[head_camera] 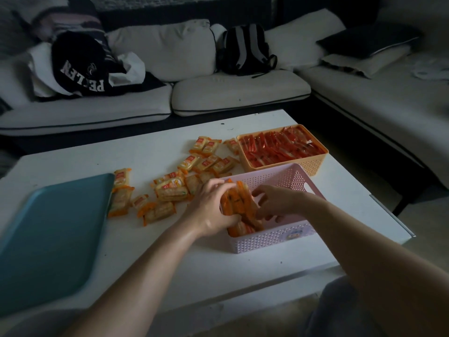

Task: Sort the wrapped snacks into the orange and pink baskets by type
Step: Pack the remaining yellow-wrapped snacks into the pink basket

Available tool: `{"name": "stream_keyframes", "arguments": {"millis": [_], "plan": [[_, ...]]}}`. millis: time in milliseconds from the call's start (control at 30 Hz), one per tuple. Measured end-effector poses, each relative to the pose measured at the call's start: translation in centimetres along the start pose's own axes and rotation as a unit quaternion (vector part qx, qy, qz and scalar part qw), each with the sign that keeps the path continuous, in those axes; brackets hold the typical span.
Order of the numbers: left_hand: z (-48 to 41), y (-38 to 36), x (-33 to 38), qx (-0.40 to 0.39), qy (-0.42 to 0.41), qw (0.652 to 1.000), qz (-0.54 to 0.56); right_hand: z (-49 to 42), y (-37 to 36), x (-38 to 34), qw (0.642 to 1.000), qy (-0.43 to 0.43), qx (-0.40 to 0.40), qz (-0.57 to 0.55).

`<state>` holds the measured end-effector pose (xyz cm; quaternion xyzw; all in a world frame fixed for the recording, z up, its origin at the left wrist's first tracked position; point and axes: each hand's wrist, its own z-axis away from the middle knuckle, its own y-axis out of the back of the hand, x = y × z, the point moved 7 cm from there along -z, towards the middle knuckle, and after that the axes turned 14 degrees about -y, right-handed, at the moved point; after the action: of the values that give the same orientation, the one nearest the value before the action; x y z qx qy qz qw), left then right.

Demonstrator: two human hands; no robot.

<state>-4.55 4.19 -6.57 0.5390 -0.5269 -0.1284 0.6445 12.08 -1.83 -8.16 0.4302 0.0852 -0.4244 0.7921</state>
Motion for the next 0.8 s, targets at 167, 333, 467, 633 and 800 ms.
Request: {"name": "stream_keyframes", "arguments": {"millis": [167, 333, 467, 633, 800], "plan": [[1.0, 2.6, -0.8, 0.071, 0.009, 0.997, -0.026, 1.9, 2.5, -1.4, 0.989, 0.014, 0.141, 0.036], [4.9, 7.1, -5.5, 0.115, 0.108, 0.983, -0.089, 6.3, 1.8, -9.8, 0.958, 0.139, 0.246, 0.04], [9.0, 9.1, -11.9, 0.073, 0.234, 0.964, -0.105, 4.8, -3.3, -17.3, 0.961, 0.177, 0.192, 0.089], [9.6, 8.8, -15.2, -0.017, 0.188, 0.969, -0.162, -2.4, -10.6, -19.2, 0.946, 0.075, 0.153, 0.274], [10.0, 8.4, -16.8, -0.069, 0.148, 0.976, -0.147, -4.8, -11.7, -16.5, 0.925, -0.086, 0.186, 0.32]]}}
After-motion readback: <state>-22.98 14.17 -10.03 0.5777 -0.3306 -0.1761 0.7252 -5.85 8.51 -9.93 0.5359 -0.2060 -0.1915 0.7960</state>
